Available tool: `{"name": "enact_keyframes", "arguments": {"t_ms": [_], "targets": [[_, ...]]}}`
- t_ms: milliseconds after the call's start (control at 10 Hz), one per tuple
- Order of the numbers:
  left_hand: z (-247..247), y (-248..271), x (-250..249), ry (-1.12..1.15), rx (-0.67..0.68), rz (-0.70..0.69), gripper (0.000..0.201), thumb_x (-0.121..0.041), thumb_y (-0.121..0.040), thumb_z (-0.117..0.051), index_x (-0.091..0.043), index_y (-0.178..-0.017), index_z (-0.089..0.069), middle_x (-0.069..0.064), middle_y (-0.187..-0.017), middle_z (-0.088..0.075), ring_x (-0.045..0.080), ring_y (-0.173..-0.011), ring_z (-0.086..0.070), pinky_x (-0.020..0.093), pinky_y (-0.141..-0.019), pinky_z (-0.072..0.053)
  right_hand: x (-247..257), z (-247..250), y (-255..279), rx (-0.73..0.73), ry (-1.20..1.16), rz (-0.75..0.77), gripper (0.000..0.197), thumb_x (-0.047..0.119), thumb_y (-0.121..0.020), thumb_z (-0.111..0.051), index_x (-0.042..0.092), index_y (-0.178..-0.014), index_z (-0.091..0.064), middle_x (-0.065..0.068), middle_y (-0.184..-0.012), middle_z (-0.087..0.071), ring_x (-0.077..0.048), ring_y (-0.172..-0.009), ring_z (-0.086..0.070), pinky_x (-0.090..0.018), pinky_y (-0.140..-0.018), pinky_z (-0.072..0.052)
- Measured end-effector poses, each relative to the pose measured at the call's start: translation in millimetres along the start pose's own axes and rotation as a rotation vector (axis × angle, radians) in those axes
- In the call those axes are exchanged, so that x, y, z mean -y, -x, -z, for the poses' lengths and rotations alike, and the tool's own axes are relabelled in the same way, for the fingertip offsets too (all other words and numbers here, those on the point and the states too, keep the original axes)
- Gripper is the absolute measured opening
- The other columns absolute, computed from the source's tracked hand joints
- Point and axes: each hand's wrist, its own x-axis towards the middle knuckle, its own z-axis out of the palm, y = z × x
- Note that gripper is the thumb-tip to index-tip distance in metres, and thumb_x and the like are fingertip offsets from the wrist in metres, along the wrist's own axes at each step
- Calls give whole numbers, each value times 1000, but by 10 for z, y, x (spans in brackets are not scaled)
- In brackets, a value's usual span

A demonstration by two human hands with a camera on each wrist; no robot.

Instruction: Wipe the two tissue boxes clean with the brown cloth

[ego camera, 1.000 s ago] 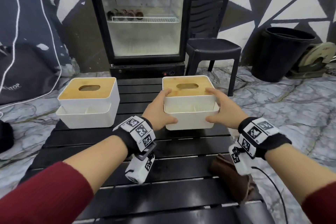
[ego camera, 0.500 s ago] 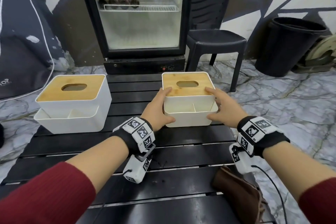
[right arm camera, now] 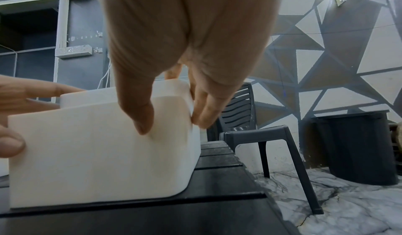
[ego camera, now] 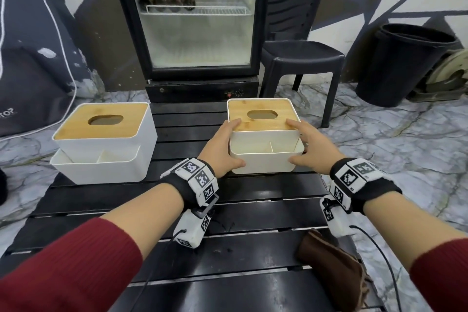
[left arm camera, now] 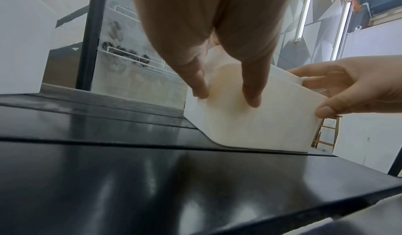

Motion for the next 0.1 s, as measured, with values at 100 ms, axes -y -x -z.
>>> {"name": "enact_keyframes", "arguments": {"t_ms": [100], "targets": [[56, 19, -66, -73, -2, -5, 104, -14, -68, -82, -26, -148, -16, 1, -147, -36, 20, -128, -44, 38, -106, -40, 45, 39, 11, 9, 77, -5, 87, 4, -70, -71, 21, -142, -26, -5, -150, -22, -22, -135, -28, -30, -109, -29]]}}
